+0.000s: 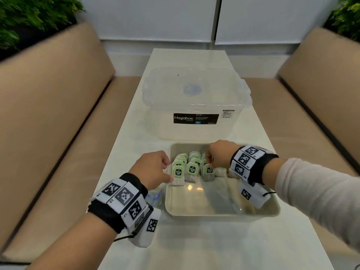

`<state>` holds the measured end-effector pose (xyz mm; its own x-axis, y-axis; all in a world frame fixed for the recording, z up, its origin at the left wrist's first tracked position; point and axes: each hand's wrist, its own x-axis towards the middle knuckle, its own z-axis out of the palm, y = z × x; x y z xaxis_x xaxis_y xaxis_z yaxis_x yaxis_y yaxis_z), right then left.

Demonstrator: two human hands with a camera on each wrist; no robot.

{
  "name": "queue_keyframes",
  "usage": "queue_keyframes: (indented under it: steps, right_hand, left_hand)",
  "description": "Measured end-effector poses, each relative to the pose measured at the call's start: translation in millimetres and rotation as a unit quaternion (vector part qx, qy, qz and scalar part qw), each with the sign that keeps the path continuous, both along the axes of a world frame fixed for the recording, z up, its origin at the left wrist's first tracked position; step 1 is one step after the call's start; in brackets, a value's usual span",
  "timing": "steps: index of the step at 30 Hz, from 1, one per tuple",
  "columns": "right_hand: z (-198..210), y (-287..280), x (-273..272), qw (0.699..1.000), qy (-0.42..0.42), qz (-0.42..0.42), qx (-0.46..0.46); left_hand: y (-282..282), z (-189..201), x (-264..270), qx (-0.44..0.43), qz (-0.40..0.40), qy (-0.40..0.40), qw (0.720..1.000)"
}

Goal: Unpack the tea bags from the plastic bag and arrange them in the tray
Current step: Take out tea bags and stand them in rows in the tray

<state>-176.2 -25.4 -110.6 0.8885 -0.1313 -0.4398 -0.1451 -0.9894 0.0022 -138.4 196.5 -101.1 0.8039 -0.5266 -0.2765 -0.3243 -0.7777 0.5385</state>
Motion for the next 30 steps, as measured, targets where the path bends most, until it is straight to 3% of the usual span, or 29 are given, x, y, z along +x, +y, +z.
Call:
queue_keyframes:
  steps: [6,12,14,17,20,30]
  right_hand:
    - [-1,3,2,0.996,-0.076,-0.031,0.03]
    - [-3,9,2,0.995,-0.078,-0.036,0.04]
    - [3,8,-4,0.997,-0.036,-0.018,0.062]
    - [6,8,-15,0.986,0.135,0.026,0.093]
    - [-5,5,-15,0.965,0.244,0.083,0.053]
    - [-16,7,3,0.969,0.226,0.096,0.035]
  left_hand:
    - [-2,1,0,0.019,-0.02,-0.007,1.0]
    - [-2,2,0,0.014,-0.025,-0.001,1.0]
    - [-1,1,0,0.013,-0.025,0.002,1.0]
    - [-1,1,-1,0.012,-0.028,0.003,1.0]
    - [0,1,-1,0.013,-0.034,0.002,0.999]
    - [6,2,3,-0.007,-0.037,0.005,0.999]
